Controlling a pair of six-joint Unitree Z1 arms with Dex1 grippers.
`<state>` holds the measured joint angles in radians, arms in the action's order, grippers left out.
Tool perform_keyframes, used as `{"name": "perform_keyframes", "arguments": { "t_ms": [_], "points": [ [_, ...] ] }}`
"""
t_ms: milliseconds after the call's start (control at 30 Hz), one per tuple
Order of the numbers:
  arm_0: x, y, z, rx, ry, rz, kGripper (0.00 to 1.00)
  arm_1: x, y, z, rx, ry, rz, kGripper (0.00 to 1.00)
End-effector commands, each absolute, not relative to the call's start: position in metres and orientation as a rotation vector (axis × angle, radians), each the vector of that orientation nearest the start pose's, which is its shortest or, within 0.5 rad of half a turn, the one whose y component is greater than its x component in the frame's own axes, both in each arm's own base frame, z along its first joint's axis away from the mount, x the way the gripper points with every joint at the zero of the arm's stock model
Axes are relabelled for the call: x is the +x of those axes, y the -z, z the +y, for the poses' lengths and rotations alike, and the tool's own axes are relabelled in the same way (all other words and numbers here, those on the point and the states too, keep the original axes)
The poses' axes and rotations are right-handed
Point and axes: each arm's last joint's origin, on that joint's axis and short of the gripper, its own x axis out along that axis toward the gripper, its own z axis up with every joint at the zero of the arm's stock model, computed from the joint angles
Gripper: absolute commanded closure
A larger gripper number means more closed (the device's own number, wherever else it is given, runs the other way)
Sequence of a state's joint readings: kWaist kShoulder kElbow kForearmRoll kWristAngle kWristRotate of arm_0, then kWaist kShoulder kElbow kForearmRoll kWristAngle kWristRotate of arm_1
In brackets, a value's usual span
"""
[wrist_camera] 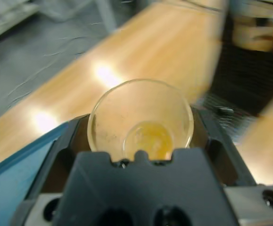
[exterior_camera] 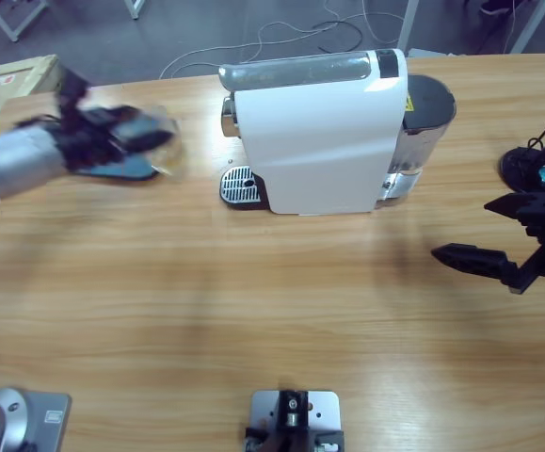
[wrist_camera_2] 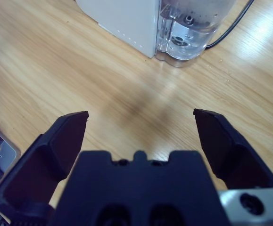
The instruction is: Pour coffee
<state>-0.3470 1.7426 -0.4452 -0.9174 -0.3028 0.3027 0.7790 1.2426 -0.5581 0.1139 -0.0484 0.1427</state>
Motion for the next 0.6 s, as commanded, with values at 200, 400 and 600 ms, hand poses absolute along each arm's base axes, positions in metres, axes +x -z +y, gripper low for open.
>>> {"name": "perform_keyframes", "arguments": {
  "t_ms": [200,400,600],
  "points": [
    [0.334,-0.175,-0.036,0.188,0.267,0.421,1.000,0.127,-0.246,0.126,-0.209,-0.642,0.837,0.000],
    [0.355,-0.153,-0.036,0.189,0.268,0.456,1.000,0.128,-0.245,0.127,-0.211,-0.643,0.844,0.000],
    [0.361,-0.154,-0.036,0.190,0.268,0.453,1.000,0.130,-0.243,0.129,-0.216,-0.640,0.855,0.000]
  ]
}}
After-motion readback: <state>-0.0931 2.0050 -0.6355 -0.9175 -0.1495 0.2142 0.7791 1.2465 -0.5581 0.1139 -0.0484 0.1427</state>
